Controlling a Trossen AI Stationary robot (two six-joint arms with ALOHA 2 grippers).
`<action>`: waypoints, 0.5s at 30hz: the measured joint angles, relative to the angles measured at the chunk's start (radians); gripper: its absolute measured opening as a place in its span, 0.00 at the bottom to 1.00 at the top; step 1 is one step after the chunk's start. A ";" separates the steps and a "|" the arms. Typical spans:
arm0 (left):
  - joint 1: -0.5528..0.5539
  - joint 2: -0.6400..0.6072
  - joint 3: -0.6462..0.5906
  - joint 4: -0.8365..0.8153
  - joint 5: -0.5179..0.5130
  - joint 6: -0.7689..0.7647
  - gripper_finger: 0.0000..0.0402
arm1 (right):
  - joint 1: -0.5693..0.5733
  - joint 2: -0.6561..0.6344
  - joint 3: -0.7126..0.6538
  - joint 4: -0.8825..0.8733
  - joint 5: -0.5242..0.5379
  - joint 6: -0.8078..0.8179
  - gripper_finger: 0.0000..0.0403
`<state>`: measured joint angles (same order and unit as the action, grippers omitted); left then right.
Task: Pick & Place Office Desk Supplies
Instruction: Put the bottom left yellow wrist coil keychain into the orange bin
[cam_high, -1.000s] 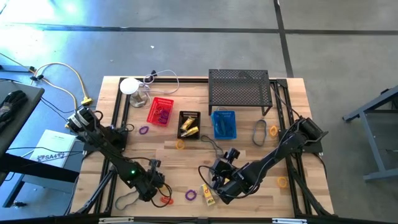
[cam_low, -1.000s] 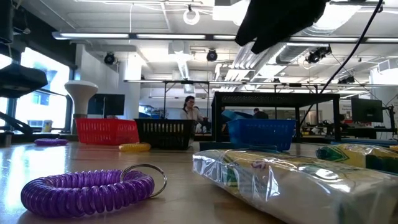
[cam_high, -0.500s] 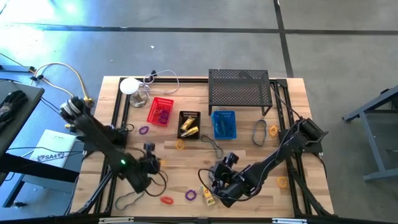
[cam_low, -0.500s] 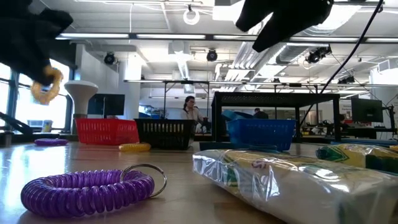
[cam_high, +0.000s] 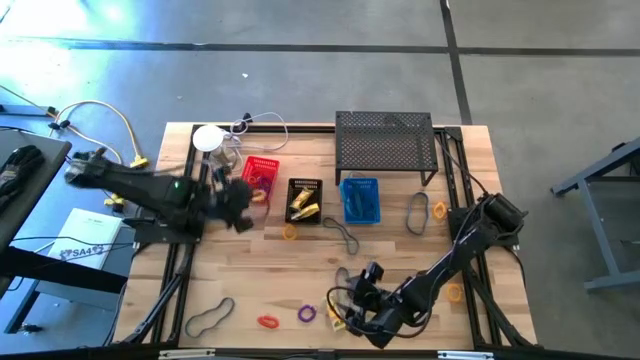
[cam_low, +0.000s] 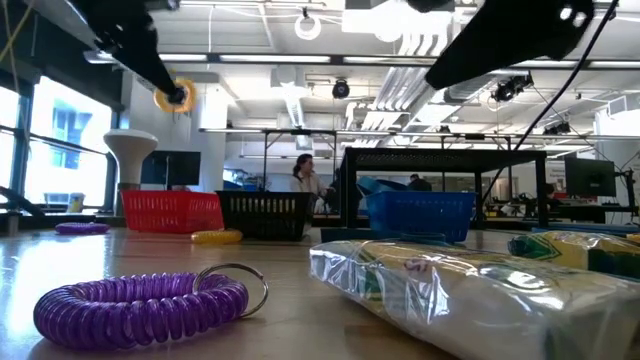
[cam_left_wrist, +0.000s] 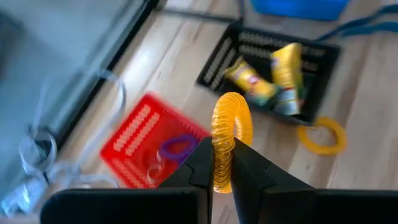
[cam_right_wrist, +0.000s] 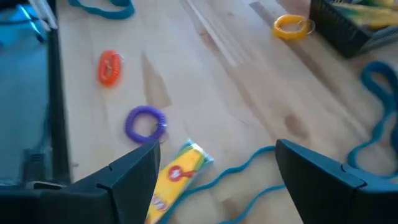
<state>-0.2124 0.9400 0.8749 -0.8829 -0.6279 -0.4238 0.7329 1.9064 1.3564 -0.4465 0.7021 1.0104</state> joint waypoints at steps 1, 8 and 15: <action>0.067 -0.010 0.000 -0.002 0.050 0.001 0.06 | 0.007 0.000 -0.002 0.003 0.001 0.020 0.76; 0.415 0.044 -0.016 0.001 0.224 0.001 0.06 | 0.055 0.000 -0.020 0.036 -0.001 0.138 0.76; 0.551 0.180 -0.016 0.013 0.258 0.011 0.10 | 0.080 0.000 -0.020 0.085 -0.001 0.149 0.76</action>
<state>0.3382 1.1196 0.8593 -0.8697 -0.3701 -0.4129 0.8134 1.9064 1.3361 -0.3619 0.7015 1.1592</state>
